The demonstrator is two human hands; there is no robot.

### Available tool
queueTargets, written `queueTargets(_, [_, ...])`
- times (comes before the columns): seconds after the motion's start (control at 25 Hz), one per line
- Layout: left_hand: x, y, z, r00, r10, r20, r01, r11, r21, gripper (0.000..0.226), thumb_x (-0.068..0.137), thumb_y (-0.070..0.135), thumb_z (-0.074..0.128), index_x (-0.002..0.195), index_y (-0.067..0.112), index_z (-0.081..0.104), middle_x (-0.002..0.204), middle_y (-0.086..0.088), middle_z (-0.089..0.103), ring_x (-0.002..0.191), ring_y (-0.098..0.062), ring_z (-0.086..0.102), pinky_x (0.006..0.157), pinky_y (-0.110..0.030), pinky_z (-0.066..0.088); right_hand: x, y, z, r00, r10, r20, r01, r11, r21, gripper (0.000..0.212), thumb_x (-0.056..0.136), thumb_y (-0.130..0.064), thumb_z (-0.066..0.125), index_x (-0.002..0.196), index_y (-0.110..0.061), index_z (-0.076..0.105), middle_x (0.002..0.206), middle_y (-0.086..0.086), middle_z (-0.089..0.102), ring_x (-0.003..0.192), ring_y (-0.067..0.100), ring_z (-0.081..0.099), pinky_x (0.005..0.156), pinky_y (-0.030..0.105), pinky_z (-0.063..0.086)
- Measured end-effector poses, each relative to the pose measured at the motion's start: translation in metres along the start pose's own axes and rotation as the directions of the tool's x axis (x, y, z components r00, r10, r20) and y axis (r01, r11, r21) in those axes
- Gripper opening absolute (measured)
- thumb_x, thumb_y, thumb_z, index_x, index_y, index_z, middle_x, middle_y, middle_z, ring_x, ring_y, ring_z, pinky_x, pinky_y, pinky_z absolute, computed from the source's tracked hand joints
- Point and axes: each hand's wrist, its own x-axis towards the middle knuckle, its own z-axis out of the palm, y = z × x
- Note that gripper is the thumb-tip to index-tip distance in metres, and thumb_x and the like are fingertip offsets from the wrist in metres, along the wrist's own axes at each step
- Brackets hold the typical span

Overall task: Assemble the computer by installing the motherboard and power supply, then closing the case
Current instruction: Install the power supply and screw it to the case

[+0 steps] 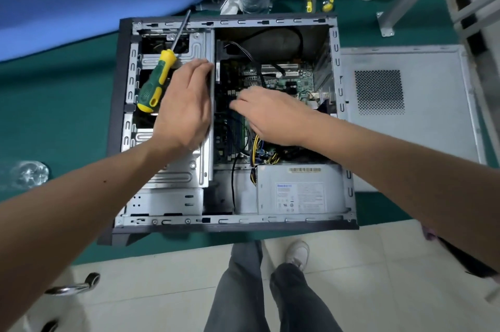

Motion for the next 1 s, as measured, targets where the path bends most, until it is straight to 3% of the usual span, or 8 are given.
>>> queueTargets(0.12, [0.000, 0.000, 0.000, 1.000, 0.005, -0.015, -0.005, 1.000, 0.015, 0.044, 0.100, 0.015, 0.034, 0.140, -0.001, 0.044, 0.140, -0.017, 0.047, 0.130, -0.027, 0.041, 0.114, -0.016, 0.019, 0.028, 0.011, 0.000, 0.969, 0.149, 0.195, -0.119, 0.980, -0.161, 0.050, 0.093, -0.002, 0.049, 0.142, -0.003, 0.037, 0.129, 0.019, 0.050, 0.119, 0.034, 0.047, 0.092, 0.041, 0.048])
queueTargets(0.28, [0.001, -0.002, 0.002, 1.000, 0.002, -0.012, -0.002, 1.000, 0.010, 0.045, 0.099, 0.016, 0.034, 0.140, 0.001, 0.044, 0.141, -0.015, 0.045, 0.131, -0.025, 0.039, 0.114, -0.016, 0.019, 0.049, 0.034, -0.012, 0.913, 0.294, 0.282, -0.232, 0.944, -0.234, 0.028, 0.095, -0.008, 0.052, 0.122, -0.005, 0.057, 0.120, 0.019, 0.063, 0.109, 0.038, 0.060, 0.078, 0.038, 0.047])
queueTargets(0.4, [0.001, -0.003, 0.003, 1.000, -0.002, -0.018, 0.002, 1.000, 0.018, 0.046, 0.098, 0.018, 0.034, 0.141, 0.003, 0.043, 0.141, -0.014, 0.045, 0.131, -0.025, 0.039, 0.114, -0.017, 0.020, 0.054, 0.044, -0.014, 0.916, 0.296, 0.269, -0.302, 0.953, -0.020, 0.026, 0.091, -0.005, 0.055, 0.115, -0.006, 0.063, 0.118, 0.017, 0.065, 0.106, 0.034, 0.062, 0.078, 0.032, 0.046])
queueTargets(0.52, [0.002, -0.005, 0.006, 1.000, 0.016, -0.024, -0.015, 1.000, 0.025, 0.047, 0.098, 0.020, 0.033, 0.140, 0.002, 0.043, 0.140, -0.015, 0.045, 0.131, -0.026, 0.040, 0.114, -0.023, 0.025, 0.051, 0.035, -0.013, 0.924, 0.369, 0.102, -0.377, 0.835, 0.400, 0.027, 0.093, -0.017, 0.065, 0.120, -0.015, 0.066, 0.121, 0.009, 0.066, 0.111, 0.027, 0.061, 0.087, 0.026, 0.043])
queueTargets(0.6, [0.000, -0.006, 0.006, 0.999, 0.018, -0.032, -0.017, 1.000, 0.025, 0.047, 0.098, 0.020, 0.033, 0.139, 0.002, 0.043, 0.139, -0.016, 0.045, 0.130, -0.028, 0.040, 0.114, -0.026, 0.027, 0.052, 0.024, -0.004, 0.919, 0.380, 0.110, -0.380, 0.770, 0.513, 0.030, 0.093, -0.023, 0.067, 0.121, -0.016, 0.067, 0.123, 0.008, 0.066, 0.114, 0.025, 0.060, 0.088, 0.024, 0.040])
queueTargets(0.76, [0.000, -0.009, 0.006, 0.999, 0.032, -0.041, -0.031, 0.999, 0.022, 0.045, 0.098, 0.018, 0.035, 0.139, 0.002, 0.044, 0.139, -0.015, 0.045, 0.130, -0.027, 0.041, 0.113, -0.025, 0.026, 0.071, 0.013, 0.013, 0.924, 0.347, 0.163, -0.383, 0.813, 0.439, 0.006, 0.093, -0.013, 0.063, 0.095, -0.008, 0.061, 0.106, 0.013, 0.063, 0.105, 0.034, 0.060, 0.081, 0.031, 0.044])
queueTargets(0.84, [0.003, -0.010, 0.007, 0.998, 0.033, -0.053, -0.032, 0.999, 0.021, 0.045, 0.097, 0.016, 0.036, 0.138, 0.002, 0.045, 0.139, -0.016, 0.045, 0.129, -0.027, 0.041, 0.113, -0.023, 0.025, 0.078, 0.011, 0.016, 0.923, 0.356, 0.147, -0.385, 0.852, 0.354, 0.020, 0.090, -0.002, 0.054, 0.075, -0.011, 0.045, 0.094, 0.012, 0.056, 0.097, 0.035, 0.060, 0.073, 0.031, 0.039])
queueTargets(1.0, [0.001, -0.008, 0.009, 0.998, 0.035, -0.052, -0.035, 0.999, 0.018, 0.044, 0.096, 0.015, 0.036, 0.137, 0.002, 0.046, 0.138, -0.016, 0.046, 0.129, -0.027, 0.041, 0.113, -0.023, 0.026, 0.082, 0.021, 0.024, 0.895, 0.430, 0.118, -0.445, 0.843, 0.302, 0.017, 0.088, 0.003, 0.050, 0.081, -0.011, 0.044, 0.103, 0.017, 0.061, 0.101, 0.036, 0.060, 0.071, 0.030, 0.036])
